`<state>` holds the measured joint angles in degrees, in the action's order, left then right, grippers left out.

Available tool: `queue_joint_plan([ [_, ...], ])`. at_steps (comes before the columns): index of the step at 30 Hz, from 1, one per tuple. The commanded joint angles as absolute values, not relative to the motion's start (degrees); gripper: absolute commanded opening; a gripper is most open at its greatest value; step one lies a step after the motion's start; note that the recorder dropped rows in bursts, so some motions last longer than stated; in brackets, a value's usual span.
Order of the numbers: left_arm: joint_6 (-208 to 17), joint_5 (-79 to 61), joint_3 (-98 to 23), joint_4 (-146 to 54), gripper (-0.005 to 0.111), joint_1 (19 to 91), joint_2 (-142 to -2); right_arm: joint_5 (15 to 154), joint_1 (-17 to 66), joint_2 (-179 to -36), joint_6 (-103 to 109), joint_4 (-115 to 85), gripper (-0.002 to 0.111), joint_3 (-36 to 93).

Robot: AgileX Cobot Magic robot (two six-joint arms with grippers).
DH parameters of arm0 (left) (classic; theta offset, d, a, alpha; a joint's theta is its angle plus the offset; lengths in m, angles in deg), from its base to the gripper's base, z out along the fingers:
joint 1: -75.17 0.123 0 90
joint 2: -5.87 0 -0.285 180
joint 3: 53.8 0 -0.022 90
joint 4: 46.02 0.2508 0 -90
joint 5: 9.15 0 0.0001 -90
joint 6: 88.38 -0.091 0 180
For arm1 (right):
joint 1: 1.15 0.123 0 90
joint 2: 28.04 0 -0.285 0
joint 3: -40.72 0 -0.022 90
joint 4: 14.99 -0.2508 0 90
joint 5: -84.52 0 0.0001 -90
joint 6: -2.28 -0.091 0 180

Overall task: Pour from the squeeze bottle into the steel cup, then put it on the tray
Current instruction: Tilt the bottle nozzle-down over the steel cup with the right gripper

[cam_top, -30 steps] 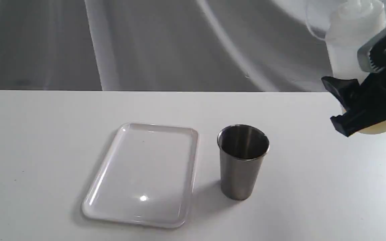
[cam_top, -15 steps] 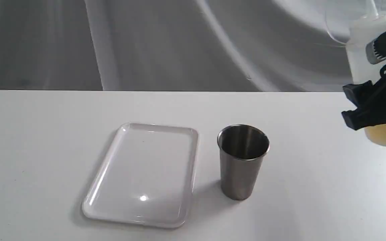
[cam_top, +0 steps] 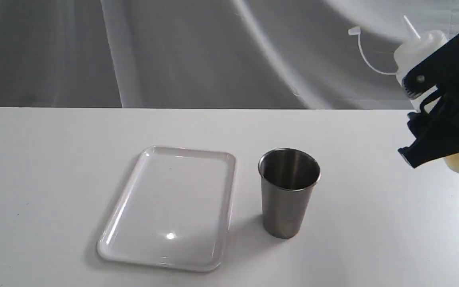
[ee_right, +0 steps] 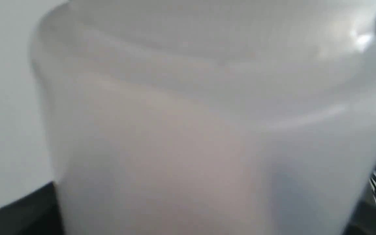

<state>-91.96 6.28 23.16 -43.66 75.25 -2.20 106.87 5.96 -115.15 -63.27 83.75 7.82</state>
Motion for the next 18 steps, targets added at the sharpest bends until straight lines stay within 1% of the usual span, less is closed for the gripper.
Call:
queue_joint_plan([
  [1, -91.9, 5.9, 23.4, -43.5, 0.008, 75.2, -1.9, 112.7, 7.7, -118.0, -63.1, 85.0, 0.0, 9.0],
  [4, -91.9, 5.9, 23.4, -43.5, 0.008, 75.2, -1.9, 116.3, 9.7, -120.5, -61.0, 85.0, 0.0, 11.1],
  [9, -91.9, 5.9, 23.4, -43.5, 0.008, 75.2, -1.9, 118.4, 12.6, -123.5, -54.5, 85.0, 0.0, 14.4],
  [12, -91.9, 5.9, 23.4, -43.5, 0.008, 75.2, -1.9, 119.2, 13.6, -124.8, -49.1, 85.0, 0.0, 15.4],
  [18, -91.9, 5.9, 23.4, -43.5, 0.008, 75.2, -1.9, 124.8, 15.5, -127.5, -44.9, 85.0, 0.0, 18.3],
])
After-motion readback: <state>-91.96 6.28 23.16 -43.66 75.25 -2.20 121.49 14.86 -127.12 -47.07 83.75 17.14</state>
